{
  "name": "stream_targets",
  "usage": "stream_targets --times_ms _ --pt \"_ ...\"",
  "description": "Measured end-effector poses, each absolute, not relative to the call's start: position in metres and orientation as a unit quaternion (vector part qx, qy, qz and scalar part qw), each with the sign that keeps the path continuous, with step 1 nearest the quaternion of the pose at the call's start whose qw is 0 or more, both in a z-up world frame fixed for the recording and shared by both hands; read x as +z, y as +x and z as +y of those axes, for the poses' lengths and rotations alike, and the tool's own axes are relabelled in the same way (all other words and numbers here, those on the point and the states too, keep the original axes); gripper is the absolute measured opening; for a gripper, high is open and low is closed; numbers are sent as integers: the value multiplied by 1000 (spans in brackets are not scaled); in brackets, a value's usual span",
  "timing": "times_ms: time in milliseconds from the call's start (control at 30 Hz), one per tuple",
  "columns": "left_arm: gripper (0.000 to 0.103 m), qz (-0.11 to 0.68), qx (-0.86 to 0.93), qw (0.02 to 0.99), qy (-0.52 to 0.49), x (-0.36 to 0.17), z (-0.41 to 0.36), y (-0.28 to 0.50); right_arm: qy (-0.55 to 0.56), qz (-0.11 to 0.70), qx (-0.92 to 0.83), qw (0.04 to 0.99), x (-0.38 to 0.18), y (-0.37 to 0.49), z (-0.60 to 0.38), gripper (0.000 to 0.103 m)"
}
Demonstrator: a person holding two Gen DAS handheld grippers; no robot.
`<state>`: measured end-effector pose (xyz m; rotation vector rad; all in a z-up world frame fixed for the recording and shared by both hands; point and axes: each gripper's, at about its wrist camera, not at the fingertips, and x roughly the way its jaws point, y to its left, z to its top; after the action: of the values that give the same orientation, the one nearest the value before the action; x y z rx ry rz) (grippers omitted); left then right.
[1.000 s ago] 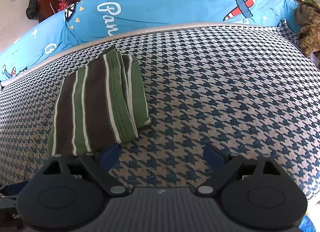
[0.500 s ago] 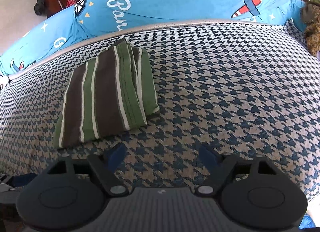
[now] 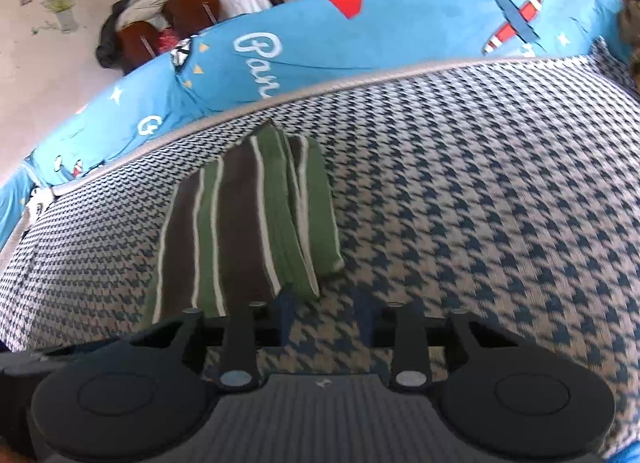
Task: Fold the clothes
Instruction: 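Grasp the edge of the folded striped shirt with the right gripper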
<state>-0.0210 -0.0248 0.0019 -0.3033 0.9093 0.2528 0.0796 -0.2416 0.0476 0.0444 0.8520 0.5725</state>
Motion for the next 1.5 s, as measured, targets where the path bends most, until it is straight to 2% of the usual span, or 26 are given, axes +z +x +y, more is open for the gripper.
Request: stream_targets --times_ms 133,233,300,467,667,1100,1500 --pt "71 434 111 884 -134 0 -15 -9 12 420 297 857 46 90 -231 30" --pt "83 434 102 885 -135 -1 -11 -4 11 425 308 851 45 99 -222 32" --pt "87 433 95 886 -136 -2 -7 0 3 428 314 848 43 107 -217 36" --pt "97 431 77 890 -128 -6 4 14 8 431 320 844 39 128 -211 60" --pt "102 427 43 894 -130 -8 19 29 32 439 336 832 32 147 -206 65" --pt "103 413 -18 902 -125 -19 31 60 71 472 338 811 8 178 -200 66" --pt "103 404 -52 905 -121 -21 22 79 54 453 367 811 3 184 -178 65"
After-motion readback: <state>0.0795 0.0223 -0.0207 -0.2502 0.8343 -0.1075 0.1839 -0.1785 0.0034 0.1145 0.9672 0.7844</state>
